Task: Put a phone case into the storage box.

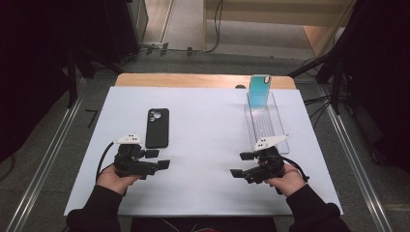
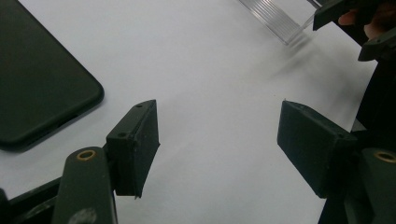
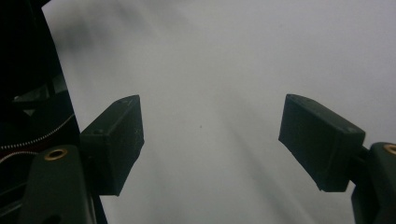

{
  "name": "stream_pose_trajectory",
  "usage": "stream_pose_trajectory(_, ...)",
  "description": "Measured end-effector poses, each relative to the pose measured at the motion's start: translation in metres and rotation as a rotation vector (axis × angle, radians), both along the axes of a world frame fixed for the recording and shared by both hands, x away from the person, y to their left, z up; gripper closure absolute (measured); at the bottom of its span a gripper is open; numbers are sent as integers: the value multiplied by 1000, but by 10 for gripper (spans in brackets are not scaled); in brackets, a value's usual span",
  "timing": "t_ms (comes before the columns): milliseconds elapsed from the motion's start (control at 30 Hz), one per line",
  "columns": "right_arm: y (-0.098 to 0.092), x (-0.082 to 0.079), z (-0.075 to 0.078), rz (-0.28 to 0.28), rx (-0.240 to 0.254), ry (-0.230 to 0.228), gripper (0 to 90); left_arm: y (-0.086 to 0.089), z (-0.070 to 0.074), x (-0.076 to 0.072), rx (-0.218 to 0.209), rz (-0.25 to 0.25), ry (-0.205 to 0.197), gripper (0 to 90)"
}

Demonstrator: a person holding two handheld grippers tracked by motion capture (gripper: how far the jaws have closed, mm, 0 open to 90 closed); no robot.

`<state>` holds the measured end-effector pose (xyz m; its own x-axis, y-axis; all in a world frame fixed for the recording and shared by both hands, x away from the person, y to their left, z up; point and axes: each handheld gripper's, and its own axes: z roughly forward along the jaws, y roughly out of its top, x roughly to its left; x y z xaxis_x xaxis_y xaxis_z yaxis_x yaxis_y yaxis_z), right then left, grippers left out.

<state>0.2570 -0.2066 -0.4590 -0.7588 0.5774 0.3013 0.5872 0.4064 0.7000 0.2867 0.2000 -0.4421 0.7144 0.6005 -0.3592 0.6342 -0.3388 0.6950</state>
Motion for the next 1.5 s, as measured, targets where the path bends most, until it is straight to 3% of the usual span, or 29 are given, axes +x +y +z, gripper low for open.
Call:
stream_pose_trajectory(267, -4, -3, -4, 17, -28, 8, 198, -1, 0, 0, -24, -21, 23, 299)
stream_pose_trajectory(333, -6, -3, -5, 15, -30, 13, 198, -1, 0, 0, -18, -22, 3, 299)
stream_pose_trajectory(467, -7, -4, -6, 9, -37, 26, 198, -4, -2, 6, -8, -15, 22, 296)
stream_pose_trajectory(700, -8, -4, -7, 3, -44, 22, 198, -13, -3, 28, 27, -12, 18, 260)
stream_pose_trajectory(833, -8, -4, -7, -4, -46, 27, 198, -18, -7, 42, 28, 16, 44, 282)
stream_pose_trajectory(1000, -8, -3, -8, -4, -45, 23, 198, -21, -12, 59, 30, 57, 47, 284)
stream_pose_trajectory(1133, -9, -4, -7, -5, -43, 22, 198, -27, -13, 71, 68, 67, 22, 302)
stream_pose_trajectory(1167, -9, -4, -7, -7, -42, 23, 198, -28, -14, 74, 61, 68, 20, 302)
stream_pose_trajectory(1500, -8, -3, -7, -5, -50, 21, 198, -40, -25, 97, 118, 74, 24, 359)
